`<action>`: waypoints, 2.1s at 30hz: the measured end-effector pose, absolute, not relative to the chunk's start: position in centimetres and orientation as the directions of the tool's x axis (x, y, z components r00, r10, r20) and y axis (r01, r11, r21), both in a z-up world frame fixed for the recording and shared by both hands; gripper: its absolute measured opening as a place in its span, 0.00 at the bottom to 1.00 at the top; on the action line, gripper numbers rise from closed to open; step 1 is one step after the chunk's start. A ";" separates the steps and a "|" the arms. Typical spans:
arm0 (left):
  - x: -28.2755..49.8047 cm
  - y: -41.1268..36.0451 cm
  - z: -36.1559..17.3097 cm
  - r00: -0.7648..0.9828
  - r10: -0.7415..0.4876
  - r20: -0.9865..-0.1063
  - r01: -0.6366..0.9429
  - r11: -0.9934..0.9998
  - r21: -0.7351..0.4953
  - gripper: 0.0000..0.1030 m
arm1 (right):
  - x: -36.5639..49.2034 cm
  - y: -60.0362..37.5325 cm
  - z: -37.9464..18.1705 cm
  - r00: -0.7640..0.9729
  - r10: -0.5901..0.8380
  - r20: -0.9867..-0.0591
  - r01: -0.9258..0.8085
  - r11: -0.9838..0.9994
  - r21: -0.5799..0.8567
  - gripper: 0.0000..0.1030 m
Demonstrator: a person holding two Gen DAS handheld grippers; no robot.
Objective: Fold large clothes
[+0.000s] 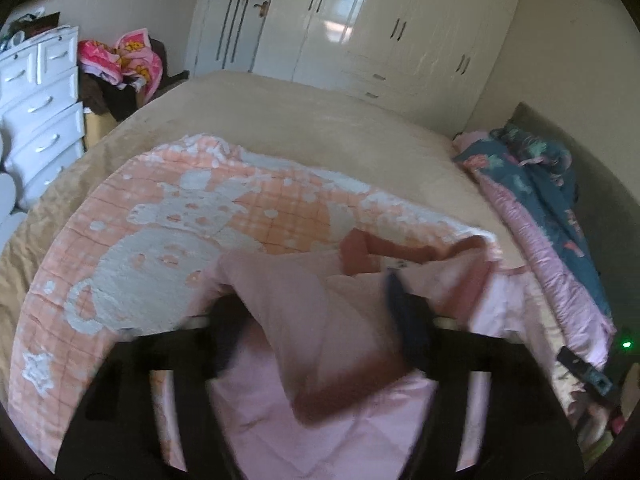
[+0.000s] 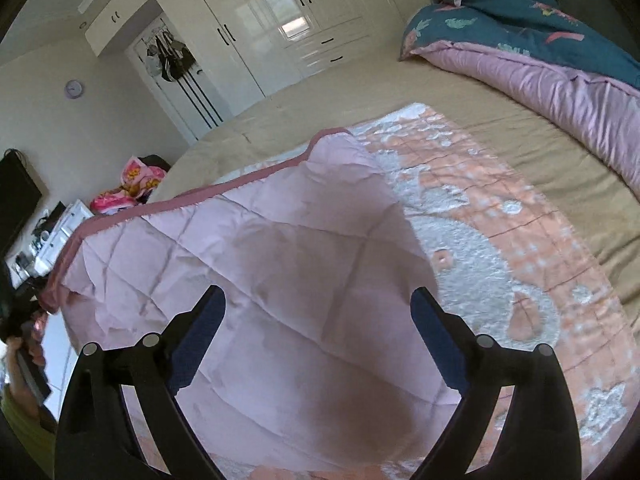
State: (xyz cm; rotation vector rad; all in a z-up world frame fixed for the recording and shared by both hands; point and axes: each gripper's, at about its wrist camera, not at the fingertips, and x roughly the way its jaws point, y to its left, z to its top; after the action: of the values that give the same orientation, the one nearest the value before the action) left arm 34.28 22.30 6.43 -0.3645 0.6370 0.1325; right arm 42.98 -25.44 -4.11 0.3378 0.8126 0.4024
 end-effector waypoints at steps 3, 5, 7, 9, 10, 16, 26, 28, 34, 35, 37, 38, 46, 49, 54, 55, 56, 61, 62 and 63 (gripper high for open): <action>32.9 21.2 8.2 0.829 0.086 -0.553 -0.234 0.951 -0.203 0.86 | 42.8 -25.8 -4.3 0.624 0.449 -0.640 -0.219 0.886 0.409 0.91; 32.0 21.0 8.9 0.843 0.100 -0.529 -0.227 0.957 -0.179 0.87 | 42.6 -26.0 -4.3 0.628 0.440 -0.642 -0.222 0.892 0.394 0.91; 31.2 21.3 8.9 0.843 0.127 -0.523 -0.239 0.959 -0.153 0.89 | 42.2 -26.2 -4.3 0.631 0.428 -0.647 -0.225 0.899 0.376 0.91; 30.8 21.8 8.1 0.819 0.181 -0.544 -0.278 0.956 -0.100 0.90 | 41.9 -26.2 -4.5 0.640 0.401 -0.655 -0.233 0.914 0.332 0.91; 30.6 22.2 6.9 0.794 0.218 -0.567 -0.301 0.952 -0.056 0.90 | 41.9 -26.1 -4.7 0.641 0.382 -0.666 -0.234 0.923 0.304 0.92; 29.9 26.3 -0.6 0.704 0.167 -0.691 -0.350 0.927 -0.132 0.90 | 42.0 -26.0 -6.2 0.638 0.329 -0.697 -0.226 0.944 0.239 0.92; 30.5 25.1 -5.3 0.691 -0.004 -0.723 -0.253 0.935 -0.248 0.49 | 44.5 -24.9 -7.7 0.617 0.317 -0.720 -0.237 0.948 0.213 0.71; 30.9 24.4 -5.1 0.691 0.032 -0.722 -0.263 0.942 -0.210 0.26 | 45.1 -24.2 -8.1 0.600 0.326 -0.731 -0.246 0.944 0.219 0.38; 33.5 24.7 -3.1 0.688 0.114 -0.716 -0.313 0.938 -0.152 0.09 | 47.0 -22.2 -6.1 0.646 0.229 -0.728 -0.180 0.973 0.146 0.16; 34.1 24.7 -2.9 0.686 0.125 -0.717 -0.317 0.938 -0.139 0.09 | 47.5 -22.0 -6.0 0.647 0.217 -0.731 -0.171 0.976 0.138 0.16; 35.3 24.4 -2.8 0.669 0.159 -0.726 -0.326 0.941 -0.094 0.09 | 48.9 -21.6 -6.2 0.636 0.192 -0.747 -0.148 0.981 0.125 0.15; 35.7 24.4 -2.9 0.663 0.165 -0.730 -0.331 0.940 -0.087 0.09 | 49.4 -21.5 -6.4 0.627 0.184 -0.757 -0.138 0.983 0.124 0.15; 37.8 24.6 -4.1 0.617 0.201 -0.761 -0.364 0.930 -0.050 0.10 | 51.9 -21.0 -9.1 0.569 0.140 -0.810 -0.105 0.990 0.097 0.15; 37.7 24.6 -4.2 0.616 0.205 -0.761 -0.371 0.927 -0.050 0.11 | 51.7 -21.5 -9.4 0.560 0.161 -0.813 -0.107 0.987 0.122 0.17; 37.1 24.6 -3.8 0.608 0.207 -0.766 -0.382 0.923 -0.054 0.18 | 50.3 -23.9 -8.4 0.540 0.299 -0.787 -0.067 0.947 0.314 0.60; 36.9 24.6 -3.6 0.607 0.209 -0.767 -0.385 0.922 -0.053 0.19 | 49.6 -24.6 -7.8 0.558 0.318 -0.767 -0.054 0.935 0.349 0.66; 36.6 24.6 -3.4 0.608 0.208 -0.766 -0.387 0.920 -0.057 0.22 | 49.1 -24.9 -7.4 0.569 0.325 -0.755 -0.046 0.930 0.366 0.75; 34.8 24.2 -2.0 0.625 0.197 -0.755 -0.383 0.920 -0.077 0.44 | 46.0 -26.5 -5.6 0.612 0.396 -0.685 -0.064 0.888 0.455 0.92; 34.6 24.0 -1.7 0.628 0.200 -0.752 -0.383 0.921 -0.075 0.55 | 45.2 -26.7 -5.3 0.616 0.418 -0.667 -0.077 0.875 0.477 0.94; 34.2 23.9 -1.4 0.632 0.201 -0.749 -0.384 0.920 -0.077 0.64 | 44.5 -26.8 -4.9 0.621 0.429 -0.656 -0.085 0.869 0.488 0.96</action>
State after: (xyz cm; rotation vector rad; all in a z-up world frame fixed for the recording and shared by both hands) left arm 34.21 23.87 -1.41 -0.2383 0.8226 0.3381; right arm 44.51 -26.85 -4.94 0.4381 0.8549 0.3063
